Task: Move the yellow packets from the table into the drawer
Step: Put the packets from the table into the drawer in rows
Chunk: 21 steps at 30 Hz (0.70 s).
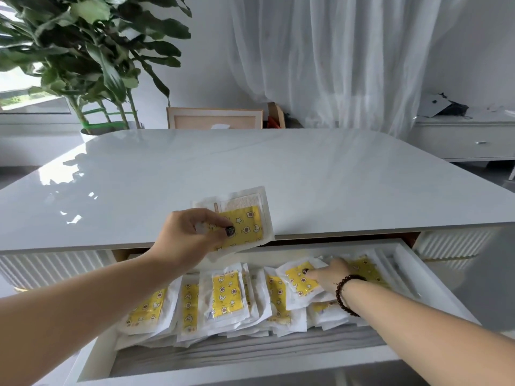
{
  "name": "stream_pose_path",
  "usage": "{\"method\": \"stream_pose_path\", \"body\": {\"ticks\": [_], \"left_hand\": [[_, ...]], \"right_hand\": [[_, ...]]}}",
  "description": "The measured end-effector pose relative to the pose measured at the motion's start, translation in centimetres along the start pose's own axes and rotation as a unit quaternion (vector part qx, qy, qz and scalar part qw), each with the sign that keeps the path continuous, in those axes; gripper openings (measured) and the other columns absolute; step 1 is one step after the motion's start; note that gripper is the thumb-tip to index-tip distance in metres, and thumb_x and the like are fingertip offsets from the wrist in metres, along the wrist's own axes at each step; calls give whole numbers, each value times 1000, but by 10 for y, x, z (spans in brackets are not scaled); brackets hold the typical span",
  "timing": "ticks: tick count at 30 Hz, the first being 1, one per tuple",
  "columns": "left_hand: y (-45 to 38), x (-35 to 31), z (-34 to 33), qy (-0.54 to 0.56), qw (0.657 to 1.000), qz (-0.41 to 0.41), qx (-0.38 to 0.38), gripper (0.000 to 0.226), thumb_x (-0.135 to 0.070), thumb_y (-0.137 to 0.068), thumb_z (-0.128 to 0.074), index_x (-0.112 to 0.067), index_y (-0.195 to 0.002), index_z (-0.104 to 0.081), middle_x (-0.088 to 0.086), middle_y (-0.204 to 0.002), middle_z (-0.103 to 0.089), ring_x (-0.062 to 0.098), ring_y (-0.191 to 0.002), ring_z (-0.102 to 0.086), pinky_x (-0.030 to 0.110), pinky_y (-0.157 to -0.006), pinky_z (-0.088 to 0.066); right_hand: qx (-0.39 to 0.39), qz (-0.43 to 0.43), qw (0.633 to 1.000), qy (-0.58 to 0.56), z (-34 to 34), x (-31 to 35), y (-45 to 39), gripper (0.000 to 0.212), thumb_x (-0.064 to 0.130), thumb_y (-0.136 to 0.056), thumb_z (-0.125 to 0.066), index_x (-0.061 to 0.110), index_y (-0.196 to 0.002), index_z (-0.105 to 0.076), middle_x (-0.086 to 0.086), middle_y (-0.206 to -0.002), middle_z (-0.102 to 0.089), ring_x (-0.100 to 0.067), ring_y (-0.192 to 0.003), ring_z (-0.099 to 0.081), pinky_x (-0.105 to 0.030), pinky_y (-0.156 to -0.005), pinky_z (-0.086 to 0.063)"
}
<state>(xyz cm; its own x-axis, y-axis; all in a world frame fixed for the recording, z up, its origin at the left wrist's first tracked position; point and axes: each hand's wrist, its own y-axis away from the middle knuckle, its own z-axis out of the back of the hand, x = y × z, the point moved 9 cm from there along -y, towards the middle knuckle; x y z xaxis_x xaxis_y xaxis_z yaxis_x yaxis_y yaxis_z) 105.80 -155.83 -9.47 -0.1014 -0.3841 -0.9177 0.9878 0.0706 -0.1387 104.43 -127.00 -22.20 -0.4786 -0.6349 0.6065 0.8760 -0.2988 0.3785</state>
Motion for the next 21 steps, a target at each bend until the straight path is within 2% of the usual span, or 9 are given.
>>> {"method": "stream_pose_path", "body": {"ticks": [2, 3, 4, 6, 8, 11, 17, 19, 21], "left_hand": [[1, 3, 2, 1, 1000, 0, 11, 18, -8, -77, -76, -26, -75, -75, -7, -81, -74, 17, -76, -70, 17, -66, -54], [1, 5, 3, 2, 1000, 1, 13, 18, -8, -78, -76, -25, -75, -75, -7, -82, -74, 13, -75, -70, 12, -63, -53], [2, 6, 5, 4, 1000, 2, 13, 18, -7, -78, -76, -25, -74, -75, -7, -81, -74, 10, -73, -70, 9, -61, -51], [2, 10, 8, 6, 1000, 5, 12, 18, -8, -78, -75, -26, -74, -75, -10, -80, -73, 9, -73, -69, 7, -58, -49], [2, 12, 12, 3, 1000, 6, 16, 17, -9, -78, -75, -25, -76, -75, -10, -82, -73, 9, -74, -69, 6, -58, -48], [5, 14, 15, -23, 999, 7, 36, 15, -11, -78, -76, -27, -78, -75, -10, -87, -72, 10, -80, -68, 9, -61, -48], [11, 28, 16, -91, 987, 41, 126, 15, -15, -78, -77, -29, -75, -75, -2, -89, -72, 19, -89, -66, 26, -79, -52], [12, 33, 15, -123, 980, 41, 154, 16, -17, -80, -75, -32, -76, -74, -6, -90, -71, 22, -88, -65, 32, -79, -52], [13, 38, 14, -145, 972, 37, 179, 21, -15, -83, -71, -36, -80, -71, -6, -93, -69, 28, -90, -65, 42, -78, -54]], "right_hand": [[-5, 34, 996, 86, -2, 5, -4, 55, 42, -87, -61, 12, -131, -48, -2, -95, -60, -22, -92, -58, -23, -65, -44], [-16, 51, 989, 139, -3, 8, -4, 51, 47, -86, -60, 12, -124, -53, 2, -81, -55, -20, -84, -57, -23, -57, -42], [-29, 64, 980, 188, -6, 12, -6, 49, 50, -85, -60, 12, -116, -55, 3, -76, -52, -19, -83, -58, -24, -57, -44], [-50, 79, 964, 247, -9, 14, -8, 54, 54, -83, -60, 8, -112, -52, -3, -96, -57, -22, -93, -61, -30, -73, -54], [-90, 89, 943, 307, -6, 16, -6, 68, 57, -83, -58, 7, -126, -41, -10, -121, -48, -26, -107, -56, -35, -85, -52], [-141, 148, 906, 370, -1, 28, 3, 71, 56, -85, -56, 11, -135, -33, -12, -131, -38, -28, -117, -47, -34, -88, -48], [-146, 246, 905, 315, -3, 45, 17, 30, 40, -93, -50, 16, -110, -56, -3, -115, -48, -19, -100, -52, -32, -75, -51], [-143, 296, 910, 253, -3, 59, 31, 19, 35, -95, -48, 20, -97, -58, 6, -103, -50, -13, -88, -52, -29, -69, -48], [-92, 352, 922, 128, -10, 77, 51, 16, 30, -96, -49, 20, -87, -59, 7, -92, -54, -13, -78, -53, -27, -67, -46]]}}
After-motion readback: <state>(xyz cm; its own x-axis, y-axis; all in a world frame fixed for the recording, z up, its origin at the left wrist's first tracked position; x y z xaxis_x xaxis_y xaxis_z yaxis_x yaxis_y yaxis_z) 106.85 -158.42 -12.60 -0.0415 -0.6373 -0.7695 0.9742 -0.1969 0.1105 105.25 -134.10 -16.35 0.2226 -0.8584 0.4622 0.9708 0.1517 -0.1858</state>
